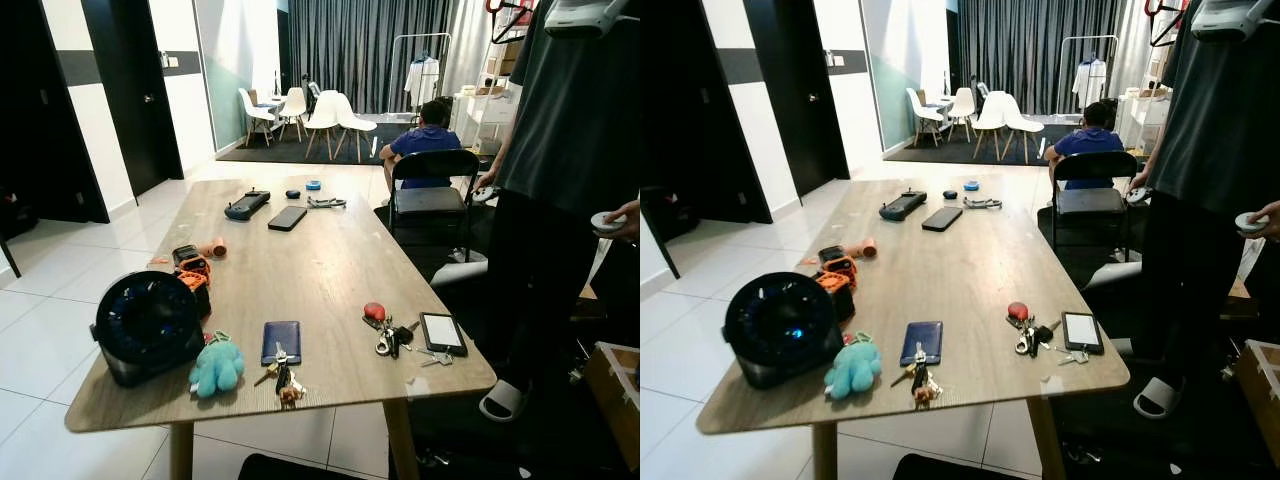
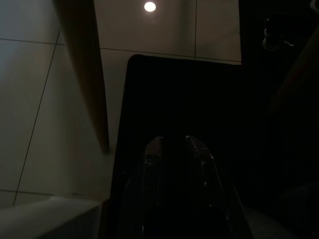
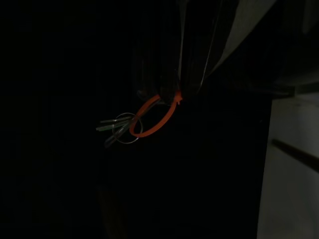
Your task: Hang keys on a hook
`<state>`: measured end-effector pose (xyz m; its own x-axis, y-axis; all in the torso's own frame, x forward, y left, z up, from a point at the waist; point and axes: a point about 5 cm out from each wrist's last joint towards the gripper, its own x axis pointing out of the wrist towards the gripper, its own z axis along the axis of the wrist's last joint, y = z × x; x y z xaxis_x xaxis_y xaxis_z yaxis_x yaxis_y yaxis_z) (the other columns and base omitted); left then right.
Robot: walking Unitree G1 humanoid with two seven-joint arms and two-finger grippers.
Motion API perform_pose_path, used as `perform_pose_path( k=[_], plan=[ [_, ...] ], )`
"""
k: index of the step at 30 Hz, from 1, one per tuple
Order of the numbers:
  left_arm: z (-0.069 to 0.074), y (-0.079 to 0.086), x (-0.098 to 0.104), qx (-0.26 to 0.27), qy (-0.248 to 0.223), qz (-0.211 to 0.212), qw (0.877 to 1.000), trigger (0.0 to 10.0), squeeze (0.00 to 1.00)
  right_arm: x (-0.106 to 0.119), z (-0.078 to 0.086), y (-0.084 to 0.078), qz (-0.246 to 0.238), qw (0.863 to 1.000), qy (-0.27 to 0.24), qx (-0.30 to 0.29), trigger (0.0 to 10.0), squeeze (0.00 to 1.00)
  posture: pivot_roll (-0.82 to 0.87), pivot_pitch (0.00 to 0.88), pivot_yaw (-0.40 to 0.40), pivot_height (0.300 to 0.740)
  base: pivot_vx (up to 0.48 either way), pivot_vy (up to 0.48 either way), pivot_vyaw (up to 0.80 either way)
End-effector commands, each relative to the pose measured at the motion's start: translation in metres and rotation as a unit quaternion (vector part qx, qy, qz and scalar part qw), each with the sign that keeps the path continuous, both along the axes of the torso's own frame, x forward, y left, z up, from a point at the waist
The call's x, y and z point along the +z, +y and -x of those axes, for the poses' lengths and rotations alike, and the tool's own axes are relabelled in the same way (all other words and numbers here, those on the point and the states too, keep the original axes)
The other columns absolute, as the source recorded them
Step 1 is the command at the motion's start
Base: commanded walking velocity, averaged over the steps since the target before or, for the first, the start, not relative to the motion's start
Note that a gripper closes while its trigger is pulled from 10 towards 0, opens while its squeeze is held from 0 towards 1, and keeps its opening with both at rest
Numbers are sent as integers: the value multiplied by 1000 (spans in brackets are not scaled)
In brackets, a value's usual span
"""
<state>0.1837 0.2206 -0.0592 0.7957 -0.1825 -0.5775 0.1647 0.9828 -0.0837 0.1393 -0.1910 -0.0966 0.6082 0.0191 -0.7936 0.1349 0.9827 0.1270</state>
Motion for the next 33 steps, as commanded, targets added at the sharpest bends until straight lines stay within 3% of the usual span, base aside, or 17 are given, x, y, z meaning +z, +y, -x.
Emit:
perform_pose_path(
  k=[1, 8, 33],
  plan=[
    [3, -2, -2, 4, 1, 4, 1000, 10000, 0, -1, 3, 1, -1, 1000, 3, 0, 10000, 0, 33, 15, 30, 740, -371, 0, 0],
    [3, -3, -2, -5, -1, 1, 1000, 10000, 0, -2, 4, 2, 0, 1000, 5, 2, 10000, 0, 33, 16, 29, 740, -360, 0, 0],
    [-2, -6, 4, -11, -29, 6, 999, 10000, 0, -3, 6, 2, 0, 1000, 9, 4, 10000, 0, 44, 33, 29, 740, 0, 0, 0]
  ],
)
